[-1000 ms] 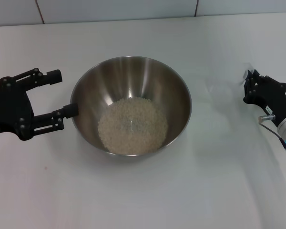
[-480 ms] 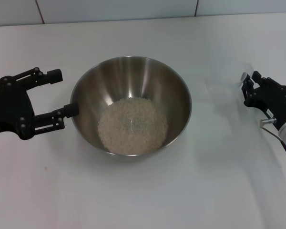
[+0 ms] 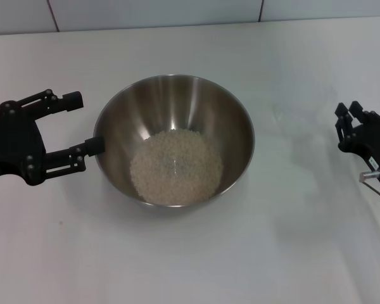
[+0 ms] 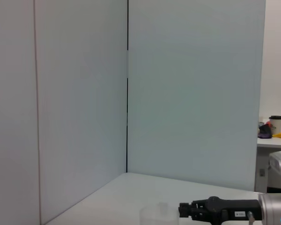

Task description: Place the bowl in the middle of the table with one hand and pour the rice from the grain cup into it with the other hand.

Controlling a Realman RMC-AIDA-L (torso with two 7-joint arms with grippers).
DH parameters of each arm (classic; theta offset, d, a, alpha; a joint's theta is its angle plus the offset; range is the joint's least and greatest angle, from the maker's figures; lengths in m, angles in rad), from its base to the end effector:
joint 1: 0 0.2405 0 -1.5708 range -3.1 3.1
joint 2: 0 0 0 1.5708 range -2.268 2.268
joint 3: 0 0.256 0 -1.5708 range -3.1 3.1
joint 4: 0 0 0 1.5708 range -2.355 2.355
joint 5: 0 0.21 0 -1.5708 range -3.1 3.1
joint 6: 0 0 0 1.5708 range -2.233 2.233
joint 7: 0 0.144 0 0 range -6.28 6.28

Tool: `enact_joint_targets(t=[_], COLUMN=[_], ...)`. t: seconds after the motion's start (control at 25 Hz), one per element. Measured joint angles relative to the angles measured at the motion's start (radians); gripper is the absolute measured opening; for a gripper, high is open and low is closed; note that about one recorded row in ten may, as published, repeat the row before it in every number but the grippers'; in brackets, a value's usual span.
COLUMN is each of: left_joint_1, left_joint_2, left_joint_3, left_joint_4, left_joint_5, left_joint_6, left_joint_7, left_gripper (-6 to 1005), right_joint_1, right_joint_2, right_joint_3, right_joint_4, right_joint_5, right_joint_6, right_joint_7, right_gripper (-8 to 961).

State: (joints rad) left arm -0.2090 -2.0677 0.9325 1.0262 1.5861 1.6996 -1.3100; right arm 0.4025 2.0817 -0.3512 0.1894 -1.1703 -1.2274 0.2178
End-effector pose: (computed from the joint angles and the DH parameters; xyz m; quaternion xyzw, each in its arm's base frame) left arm -0.2540 0.2744 0.0547 -0.9273 -0.0903 -0.3157 0.1796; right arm 0.3529 0.2789 -0.0485 -0.7127 0.3133 0.2797 0.5618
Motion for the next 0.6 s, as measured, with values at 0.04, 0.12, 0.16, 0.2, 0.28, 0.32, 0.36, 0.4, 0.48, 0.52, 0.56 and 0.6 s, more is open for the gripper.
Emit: enact_joint_targets(t=[0.04, 0.12, 0.16, 0.2, 0.28, 0.32, 0.36, 0.4, 0.48, 0.52, 0.56, 0.6], left_joint_1=[-0.001, -0.002, -0.003, -0.003, -0.003, -0.003, -0.002, -0.002, -0.001, 0.004, 0.005, 0.005], left_joint_2=[0.0, 0.0, 0.0, 0.001, 0.001, 0.001, 0.002, 0.002, 0.002, 0.002, 0.003, 0.003], left_joint_3=[0.0, 0.001, 0.002, 0.001, 0.0, 0.0, -0.002, -0.002, -0.003, -0.003, -0.003, -0.003], left_joint_4=[0.0, 0.0, -0.001, -0.001, -0.001, -0.001, -0.001, -0.001, 0.0, 0.001, 0.001, 0.001], left_joint_5=[0.0, 0.0, 0.0, 0.0, 0.0, 0.0, 0.0, 0.0, 0.0, 0.0, 0.002, 0.002], left_joint_6=[0.0, -0.004, -0.006, -0.006, -0.005, -0.005, -0.001, -0.001, -0.001, 0.001, 0.001, 0.001], left_joint_7=[0.0, 0.0, 0.0, 0.0, 0.0, 0.0, 0.0, 0.0, 0.0, 0.0, 0.0, 0.0], left_gripper=[797, 797, 797, 797, 797, 797, 797, 797, 796, 796, 796, 796], right_joint_1=[-0.006, -0.042, -0.053, -0.081, -0.1, -0.1, -0.106, -0.11, -0.111, -0.124, -0.124, -0.136], right_joint_2=[0.0, 0.0, -0.002, -0.013, -0.028, -0.028, -0.035, -0.041, -0.045, -0.038, -0.038, -0.028], right_joint_3=[0.0, -0.003, -0.003, -0.004, -0.009, -0.009, -0.013, -0.017, -0.02, -0.032, -0.032, -0.037], right_joint_4=[0.001, 0.0, -0.006, -0.036, -0.096, -0.096, -0.147, -0.204, -0.263, -0.432, -0.432, -0.507], right_joint_5=[0.0, -0.037, -0.069, -0.172, -0.299, -0.299, -0.372, -0.439, -0.492, -0.595, -0.595, -0.624], right_joint_6=[-0.009, -0.097, -0.132, -0.219, -0.294, -0.294, -0.323, -0.345, -0.361, -0.388, -0.388, -0.402], right_joint_7=[0.0, -0.001, -0.001, 0.015, 0.085, 0.085, 0.154, 0.237, 0.328, 0.546, 0.546, 0.616], right_gripper=[228, 230, 230, 231, 233, 234, 234, 235, 237, 238, 238, 239])
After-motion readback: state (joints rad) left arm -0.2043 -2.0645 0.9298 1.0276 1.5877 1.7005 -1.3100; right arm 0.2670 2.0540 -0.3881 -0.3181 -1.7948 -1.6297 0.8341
